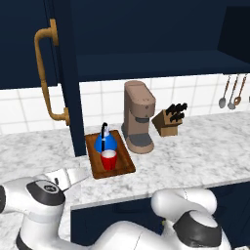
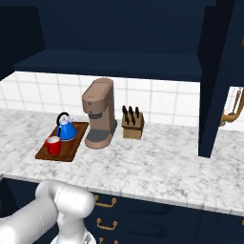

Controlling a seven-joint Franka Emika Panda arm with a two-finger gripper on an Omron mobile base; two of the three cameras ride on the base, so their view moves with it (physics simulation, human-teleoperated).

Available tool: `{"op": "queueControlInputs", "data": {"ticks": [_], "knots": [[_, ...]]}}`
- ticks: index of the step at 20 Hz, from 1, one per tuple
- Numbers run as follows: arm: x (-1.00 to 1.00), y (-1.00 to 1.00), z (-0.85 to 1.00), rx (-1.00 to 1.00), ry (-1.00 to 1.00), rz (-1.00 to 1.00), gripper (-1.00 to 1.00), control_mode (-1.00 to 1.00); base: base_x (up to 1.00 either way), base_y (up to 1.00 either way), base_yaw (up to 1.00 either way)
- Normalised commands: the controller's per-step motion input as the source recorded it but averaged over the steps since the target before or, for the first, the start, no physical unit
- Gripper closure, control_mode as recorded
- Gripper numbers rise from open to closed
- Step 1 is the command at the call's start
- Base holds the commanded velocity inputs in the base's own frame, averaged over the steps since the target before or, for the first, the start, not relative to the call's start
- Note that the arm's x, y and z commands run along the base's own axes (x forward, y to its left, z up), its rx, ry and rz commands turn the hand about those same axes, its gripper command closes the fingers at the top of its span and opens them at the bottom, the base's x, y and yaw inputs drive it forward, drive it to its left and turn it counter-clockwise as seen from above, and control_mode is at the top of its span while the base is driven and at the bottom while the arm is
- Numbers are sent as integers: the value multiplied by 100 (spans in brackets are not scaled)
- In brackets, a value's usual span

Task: Pick the kettle from the counter and place it on the tray. Then pick the mug from the cabinet and place it on the tray. Then close the cabinet doors.

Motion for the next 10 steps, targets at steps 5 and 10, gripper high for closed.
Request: {"op": "queueControlInputs", "data": {"ticks": [5, 10], "knots": [[-7, 0, 0, -13, -13, 0, 100, -100, 0, 0, 0], [-6, 0, 15, -11, -6, 4, 100, -100, 0, 0, 0]]}}
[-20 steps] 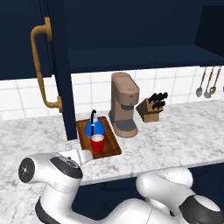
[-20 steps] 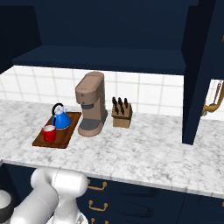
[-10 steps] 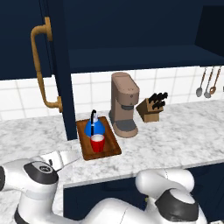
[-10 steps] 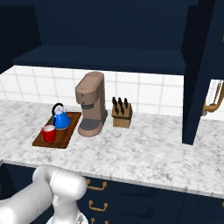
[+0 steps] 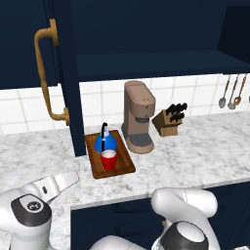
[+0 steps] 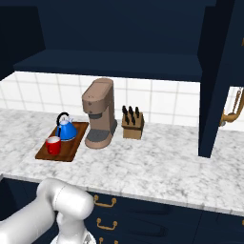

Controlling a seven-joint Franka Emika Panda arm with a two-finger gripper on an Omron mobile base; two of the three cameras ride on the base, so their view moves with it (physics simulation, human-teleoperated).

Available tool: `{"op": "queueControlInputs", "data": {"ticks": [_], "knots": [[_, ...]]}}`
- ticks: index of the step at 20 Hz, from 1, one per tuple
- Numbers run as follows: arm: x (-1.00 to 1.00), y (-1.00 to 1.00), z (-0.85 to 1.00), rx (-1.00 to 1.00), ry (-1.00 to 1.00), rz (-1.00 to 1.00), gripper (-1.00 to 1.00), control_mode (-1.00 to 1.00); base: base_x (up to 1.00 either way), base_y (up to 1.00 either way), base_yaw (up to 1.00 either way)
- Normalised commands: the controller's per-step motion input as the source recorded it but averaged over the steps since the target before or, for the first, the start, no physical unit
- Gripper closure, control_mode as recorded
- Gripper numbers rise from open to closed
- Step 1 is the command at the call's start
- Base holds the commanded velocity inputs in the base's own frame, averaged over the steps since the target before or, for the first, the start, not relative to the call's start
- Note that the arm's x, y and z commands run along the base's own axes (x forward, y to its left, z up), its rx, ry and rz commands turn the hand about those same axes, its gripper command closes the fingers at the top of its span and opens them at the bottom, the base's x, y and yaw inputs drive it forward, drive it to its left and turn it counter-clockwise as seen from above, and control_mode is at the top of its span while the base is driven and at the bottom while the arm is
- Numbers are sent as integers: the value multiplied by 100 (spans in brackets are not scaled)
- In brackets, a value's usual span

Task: Pick the kettle from the counter and place it on the tray. Then pick the mug from the cabinet and place it on the tray. Then close the cabinet doors.

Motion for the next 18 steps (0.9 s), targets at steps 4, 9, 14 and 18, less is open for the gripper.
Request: {"op": "queueControlInputs", "data": {"ticks": [4, 9, 14, 18], "knots": [[0, 0, 19, -21, -1, 11, 100, -100, 0, 0, 0], [0, 0, 5, -25, -3, 14, 100, -100, 0, 0, 0], [2, 0, 0, -13, -2, 12, 100, -100, 0, 0, 0], [17, 5, 6, 0, 0, 7, 100, -100, 0, 0, 0]]}}
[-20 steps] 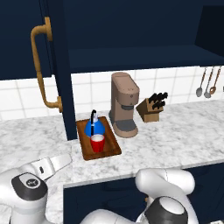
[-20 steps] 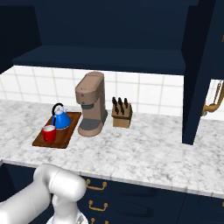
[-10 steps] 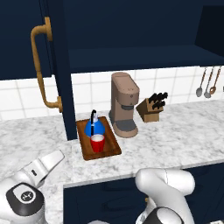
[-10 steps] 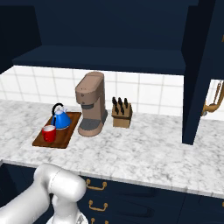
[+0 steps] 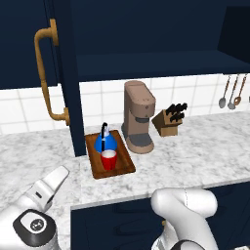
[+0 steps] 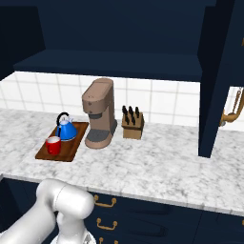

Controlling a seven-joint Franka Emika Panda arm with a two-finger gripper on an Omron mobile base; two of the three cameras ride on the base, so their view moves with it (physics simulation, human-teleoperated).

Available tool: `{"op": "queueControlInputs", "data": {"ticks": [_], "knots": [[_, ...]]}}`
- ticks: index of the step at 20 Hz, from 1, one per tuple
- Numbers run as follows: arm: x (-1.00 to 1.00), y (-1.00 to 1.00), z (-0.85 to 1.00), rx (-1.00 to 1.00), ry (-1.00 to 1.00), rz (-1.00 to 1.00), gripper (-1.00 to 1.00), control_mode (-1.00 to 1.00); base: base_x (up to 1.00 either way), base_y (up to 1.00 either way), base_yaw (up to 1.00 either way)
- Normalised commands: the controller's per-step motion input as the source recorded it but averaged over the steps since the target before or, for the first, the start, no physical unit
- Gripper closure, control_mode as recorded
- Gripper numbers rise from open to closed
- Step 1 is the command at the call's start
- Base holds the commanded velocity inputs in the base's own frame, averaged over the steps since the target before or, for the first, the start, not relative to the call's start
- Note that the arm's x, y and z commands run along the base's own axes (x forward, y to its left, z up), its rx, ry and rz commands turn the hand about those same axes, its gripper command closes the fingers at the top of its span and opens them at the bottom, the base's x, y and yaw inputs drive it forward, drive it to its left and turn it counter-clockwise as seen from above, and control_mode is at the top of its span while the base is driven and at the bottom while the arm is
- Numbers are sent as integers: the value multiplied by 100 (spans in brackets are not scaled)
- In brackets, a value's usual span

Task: Pick the kettle from the counter and place it on the tray. Then pick the mug from the cabinet and place it on the tray. Then close the cabinet doors.

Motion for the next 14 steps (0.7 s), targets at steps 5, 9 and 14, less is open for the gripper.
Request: {"op": "queueControlInputs", "data": {"ticks": [5, 9, 14], "knots": [[7, 15, 9, -5, -1, 5, 100, -100, 0, 0, 0], [3, 28, 9, -16, 0, 1, 100, -100, 0, 0, 0], [15, 25, 15, -15, 0, 0, 100, -100, 0, 0, 0]]}}
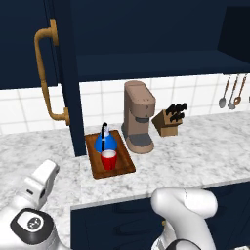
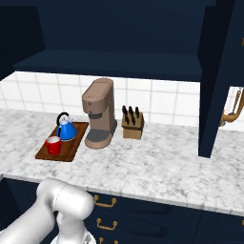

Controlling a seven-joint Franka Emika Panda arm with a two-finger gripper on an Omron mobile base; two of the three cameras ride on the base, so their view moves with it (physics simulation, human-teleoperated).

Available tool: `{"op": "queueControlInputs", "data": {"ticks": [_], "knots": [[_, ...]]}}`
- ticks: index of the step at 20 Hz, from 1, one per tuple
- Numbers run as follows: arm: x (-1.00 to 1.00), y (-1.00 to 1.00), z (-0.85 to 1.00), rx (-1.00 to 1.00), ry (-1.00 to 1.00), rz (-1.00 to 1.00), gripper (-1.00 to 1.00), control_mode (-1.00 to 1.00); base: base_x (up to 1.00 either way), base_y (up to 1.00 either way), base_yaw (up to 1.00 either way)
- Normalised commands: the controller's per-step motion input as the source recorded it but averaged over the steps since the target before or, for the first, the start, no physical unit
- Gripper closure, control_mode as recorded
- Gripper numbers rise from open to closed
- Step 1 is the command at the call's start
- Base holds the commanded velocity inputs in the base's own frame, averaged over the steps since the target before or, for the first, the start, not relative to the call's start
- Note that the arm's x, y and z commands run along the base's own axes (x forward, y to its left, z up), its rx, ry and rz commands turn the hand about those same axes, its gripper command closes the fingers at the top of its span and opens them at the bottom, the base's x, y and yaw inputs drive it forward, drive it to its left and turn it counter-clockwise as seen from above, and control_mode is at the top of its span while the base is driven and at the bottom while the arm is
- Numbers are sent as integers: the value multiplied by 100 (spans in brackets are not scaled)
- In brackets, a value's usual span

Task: Pick the kettle from the counter and place it on the tray. Then pick the mug from the cabinet and place it on the tray. Then close the cabinet doors.

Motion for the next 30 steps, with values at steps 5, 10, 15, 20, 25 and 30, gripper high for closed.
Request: {"op": "queueControlInputs", "data": {"ticks": [5, 10, 15, 20, 25, 30], "knots": [[17, 27, 13, -12, -1, 0, 100, -100, 0, 0, 0], [24, 32, 1, -11, -1, 0, 100, -100, 0, 0, 0], [21, 29, 9, -6, -6, 0, 100, -100, 0, 0, 0], [20, 18, 20, -1, -10, 0, 100, -100, 0, 0, 0], [19, 16, 26, 0, -14, 1, 100, -100, 0, 0, 0], [19, 10, 25, 0, -11, 10, 100, -100, 0, 0, 0]]}}
